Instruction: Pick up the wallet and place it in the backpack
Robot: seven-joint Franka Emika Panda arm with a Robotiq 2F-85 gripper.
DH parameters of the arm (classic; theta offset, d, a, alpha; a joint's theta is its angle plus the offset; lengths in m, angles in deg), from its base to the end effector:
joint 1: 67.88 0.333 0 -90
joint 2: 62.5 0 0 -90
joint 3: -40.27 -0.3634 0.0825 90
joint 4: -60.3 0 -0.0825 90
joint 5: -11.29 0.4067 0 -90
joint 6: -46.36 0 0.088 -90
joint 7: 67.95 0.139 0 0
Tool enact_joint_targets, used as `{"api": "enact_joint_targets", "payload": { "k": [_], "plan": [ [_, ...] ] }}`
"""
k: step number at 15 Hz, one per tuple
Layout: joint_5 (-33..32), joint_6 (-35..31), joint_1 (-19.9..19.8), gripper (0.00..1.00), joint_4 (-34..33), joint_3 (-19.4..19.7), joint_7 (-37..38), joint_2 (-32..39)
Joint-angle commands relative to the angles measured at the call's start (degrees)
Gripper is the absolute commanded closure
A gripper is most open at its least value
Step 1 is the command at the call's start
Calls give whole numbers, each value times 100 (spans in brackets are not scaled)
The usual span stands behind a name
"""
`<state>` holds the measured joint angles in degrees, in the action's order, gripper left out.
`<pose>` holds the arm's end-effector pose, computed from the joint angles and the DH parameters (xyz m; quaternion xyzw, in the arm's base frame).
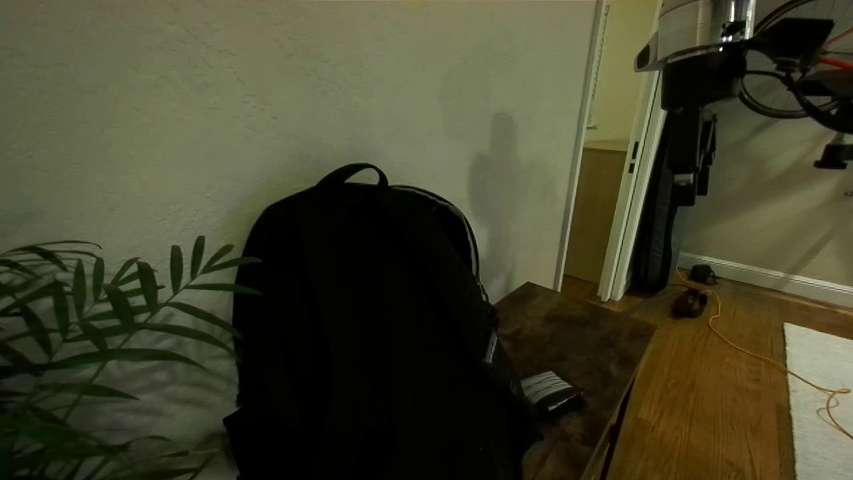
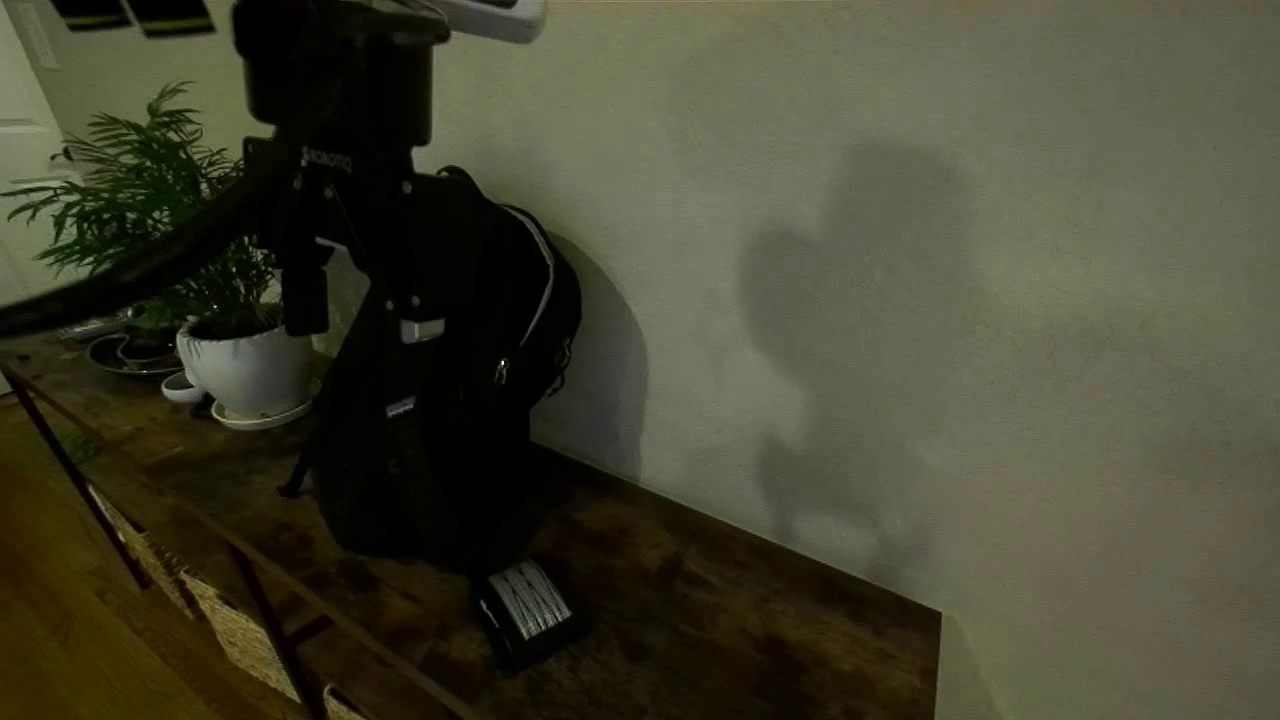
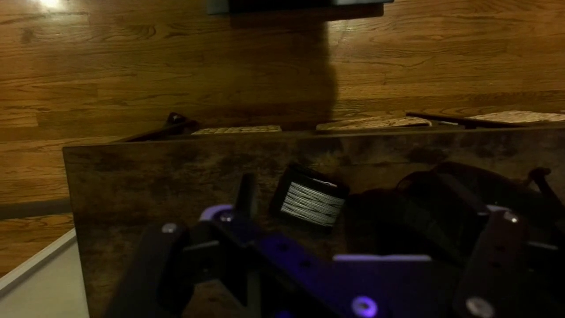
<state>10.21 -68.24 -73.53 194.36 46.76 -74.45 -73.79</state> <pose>0.4530 -0.0998 0.4040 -0.9965 0.0427 0.0704 0.0143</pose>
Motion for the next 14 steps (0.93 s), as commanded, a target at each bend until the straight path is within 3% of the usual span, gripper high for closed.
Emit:
{"api": "enact_joint_targets", "payload": {
  "k": [1,9,14],
  "plan": [
    [0,-23,15,0,26,-19,47,2],
    [-20,-97,20,0,47,-28,99,20],
    [125,-931,-6,0,196,-20,477,364]
  ]
}}
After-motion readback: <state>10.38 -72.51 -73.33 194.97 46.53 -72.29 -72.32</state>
